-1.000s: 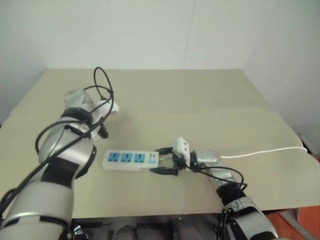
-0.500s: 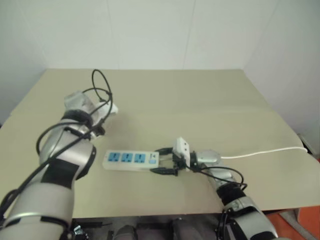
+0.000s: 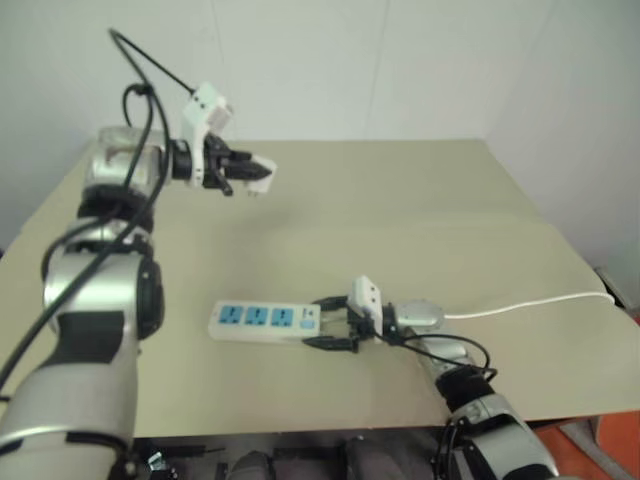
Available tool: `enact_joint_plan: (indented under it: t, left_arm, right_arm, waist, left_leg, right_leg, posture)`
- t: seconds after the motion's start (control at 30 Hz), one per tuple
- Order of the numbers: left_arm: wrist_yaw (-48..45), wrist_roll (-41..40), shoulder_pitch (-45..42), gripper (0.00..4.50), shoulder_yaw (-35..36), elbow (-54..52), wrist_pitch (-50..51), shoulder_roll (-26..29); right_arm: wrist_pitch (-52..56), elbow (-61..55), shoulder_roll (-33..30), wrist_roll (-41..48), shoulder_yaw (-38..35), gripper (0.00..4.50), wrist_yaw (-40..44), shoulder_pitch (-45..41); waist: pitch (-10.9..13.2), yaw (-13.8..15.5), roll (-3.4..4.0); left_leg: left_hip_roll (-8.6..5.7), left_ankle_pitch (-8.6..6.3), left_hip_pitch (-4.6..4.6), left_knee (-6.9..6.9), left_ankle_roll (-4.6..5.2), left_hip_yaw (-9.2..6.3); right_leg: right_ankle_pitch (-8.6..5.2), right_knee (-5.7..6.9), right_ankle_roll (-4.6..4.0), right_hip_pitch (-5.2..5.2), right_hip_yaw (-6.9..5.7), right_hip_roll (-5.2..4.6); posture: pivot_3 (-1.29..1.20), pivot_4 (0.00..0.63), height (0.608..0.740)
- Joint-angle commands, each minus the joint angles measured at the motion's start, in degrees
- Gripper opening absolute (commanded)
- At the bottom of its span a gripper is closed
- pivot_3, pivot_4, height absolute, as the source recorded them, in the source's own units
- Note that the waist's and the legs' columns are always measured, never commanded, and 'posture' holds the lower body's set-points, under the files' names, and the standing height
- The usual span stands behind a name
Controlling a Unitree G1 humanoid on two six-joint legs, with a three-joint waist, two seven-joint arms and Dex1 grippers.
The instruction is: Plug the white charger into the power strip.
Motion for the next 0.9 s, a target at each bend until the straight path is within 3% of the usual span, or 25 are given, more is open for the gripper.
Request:
enact_joint_plan:
  t: [0.03, 0.17, 0.27, 0.43, 0.57, 0.7, 0.9]
  left_arm:
    - [-5.7, -8.1, 8.6, 0.98, 3.7, -10.4, 1.0, 0.4]
    - [-8.7, -14.8, 19.2, 0.98, 5.5, -20.3, 5.0, 0.0]
    - [-12.3, -23.7, 23.0, 0.98, 7.9, -25.7, 17.0, -0.7]
    - [-17.2, -31.8, 28.9, 0.98, 7.0, -32.2, 24.1, -0.8]
    - [-18.1, -35.7, 33.6, 0.98, 1.6, -35.5, 21.7, 0.2]
    - [-18.1, -31.9, 35.7, 0.98, -4.8, -33.3, 11.2, 0.0]
    - [-18.1, -33.9, 35.5, 0.98, -7.4, -29.1, 7.2, -0.5]
  right_arm:
    - [-0.4, -1.9, -0.2, 1.0, 0.0, 3.41, 1.0, 0.0]
    - [-0.6, -1.2, -0.5, 1.0, 0.2, 3.41, 1.8, -0.3]
    - [-0.9, -0.7, -0.5, 0.9, 0.2, 3.41, 2.0, -0.5]
    - [-1.5, 0.1, -0.3, 0.4, 0.2, 3.41, 1.5, -0.7]
    - [-1.2, -0.2, 0.0, 0.4, 0.3, 3.41, 1.2, -0.5]
    - [-1.3, -0.6, -0.1, 0.2, 0.7, 3.41, 1.3, -0.1]
    - [-0.7, -1.5, -0.6, 0.3, 0.9, 3.41, 1.5, 0.4]
  waist:
    - [0.0, 0.0, 0.0]
    - [0.0, 0.2, 0.0]
    - [0.0, 0.3, 0.0]
    - [0.0, 0.2, 0.0]
    - [0.0, 0.1, 0.0]
    - [0.0, 0.3, 0.0]
    - [0.0, 0.2, -0.01]
  left_leg:
    - [0.0, 0.02, -0.01, 0.0, -0.03, -0.01]
    - [0.03, 0.03, -0.07, 0.08, -0.03, -0.06]
    - [0.01, 0.03, -0.17, 0.15, -0.03, -0.11]
    - [0.01, 0.03, -0.12, 0.19, -0.03, -0.15]
    - [0.02, 0.03, -0.04, 0.19, -0.03, -0.15]
    - [0.01, 0.03, -0.06, 0.19, -0.03, -0.17]
    - [0.01, 0.03, -0.06, 0.19, -0.03, -0.17]
  right_leg:
    - [0.01, 0.03, -0.01, -0.01, -0.02, 0.01]
    - [0.0, 0.14, -0.01, -0.07, -0.06, 0.03]
    - [0.0, 0.11, -0.01, -0.07, -0.09, 0.03]
    - [0.0, 0.12, 0.0, -0.03, -0.11, 0.04]
    - [0.0, 0.14, -0.01, 0.02, -0.09, 0.05]
    - [0.0, 0.13, -0.01, 0.02, -0.09, 0.06]
    - [0.0, 0.1, -0.01, 0.02, -0.08, 0.07]
  posture:
    - [0.0, 0.15, 0.74]
    - [0.0, 0.15, 0.74]
    - [0.0, 0.15, 0.74]
    - [0.0, 0.15, 0.74]
    - [0.0, 0.15, 0.74]
    - [0.0, 0.15, 0.74]
    - [0.0, 0.15, 0.74]
